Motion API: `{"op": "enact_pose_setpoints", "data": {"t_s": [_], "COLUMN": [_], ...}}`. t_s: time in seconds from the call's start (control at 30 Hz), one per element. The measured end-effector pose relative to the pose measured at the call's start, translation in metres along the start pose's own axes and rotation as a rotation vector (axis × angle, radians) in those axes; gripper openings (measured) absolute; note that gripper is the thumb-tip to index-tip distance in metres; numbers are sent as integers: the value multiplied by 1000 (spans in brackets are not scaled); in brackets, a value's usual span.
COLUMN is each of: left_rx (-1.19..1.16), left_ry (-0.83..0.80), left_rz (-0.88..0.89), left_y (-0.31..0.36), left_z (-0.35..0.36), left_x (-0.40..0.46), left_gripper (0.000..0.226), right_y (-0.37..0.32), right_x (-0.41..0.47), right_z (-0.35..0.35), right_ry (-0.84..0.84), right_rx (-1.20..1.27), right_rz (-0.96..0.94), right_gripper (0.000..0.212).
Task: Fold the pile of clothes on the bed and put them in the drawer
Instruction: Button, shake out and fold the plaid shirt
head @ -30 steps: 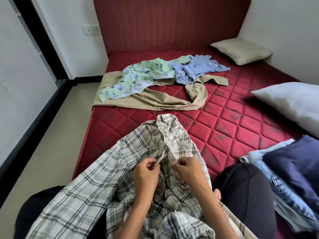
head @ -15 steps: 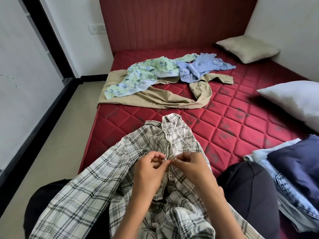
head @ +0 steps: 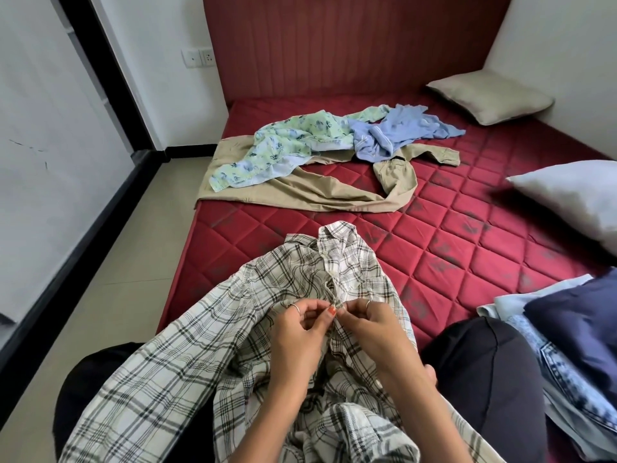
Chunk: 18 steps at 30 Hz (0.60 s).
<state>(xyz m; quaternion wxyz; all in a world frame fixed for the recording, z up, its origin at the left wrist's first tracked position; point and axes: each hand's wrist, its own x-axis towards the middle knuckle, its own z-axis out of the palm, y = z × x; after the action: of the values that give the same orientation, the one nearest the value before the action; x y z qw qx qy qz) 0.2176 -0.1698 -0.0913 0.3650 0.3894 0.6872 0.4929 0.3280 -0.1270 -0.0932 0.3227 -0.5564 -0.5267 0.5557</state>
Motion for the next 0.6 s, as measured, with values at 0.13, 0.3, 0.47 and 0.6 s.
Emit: {"op": "enact_pose_setpoints", "data": {"t_s": [0.13, 0.3, 0.47, 0.6], "left_rx": [66, 260, 523, 526], "left_ry": [-8, 24, 87, -6], "left_rz": [41, 179, 349, 333], "left_y": [2, 8, 19, 26], "left_z": [-1, -9, -18, -14], "left_x": [-2, -3, -3, -9], "left_gripper": [8, 9, 16, 15], "right_y": [1, 2, -2, -10], "right_x": [-1, 1, 4, -3], "right_z": [-2, -1, -11, -7], "right_ry": [-68, -66, 46, -32], "right_rx": [-91, -157, -120, -235], "right_rz": [32, 35, -23, -97], "right_gripper": [24, 25, 21, 21]}}
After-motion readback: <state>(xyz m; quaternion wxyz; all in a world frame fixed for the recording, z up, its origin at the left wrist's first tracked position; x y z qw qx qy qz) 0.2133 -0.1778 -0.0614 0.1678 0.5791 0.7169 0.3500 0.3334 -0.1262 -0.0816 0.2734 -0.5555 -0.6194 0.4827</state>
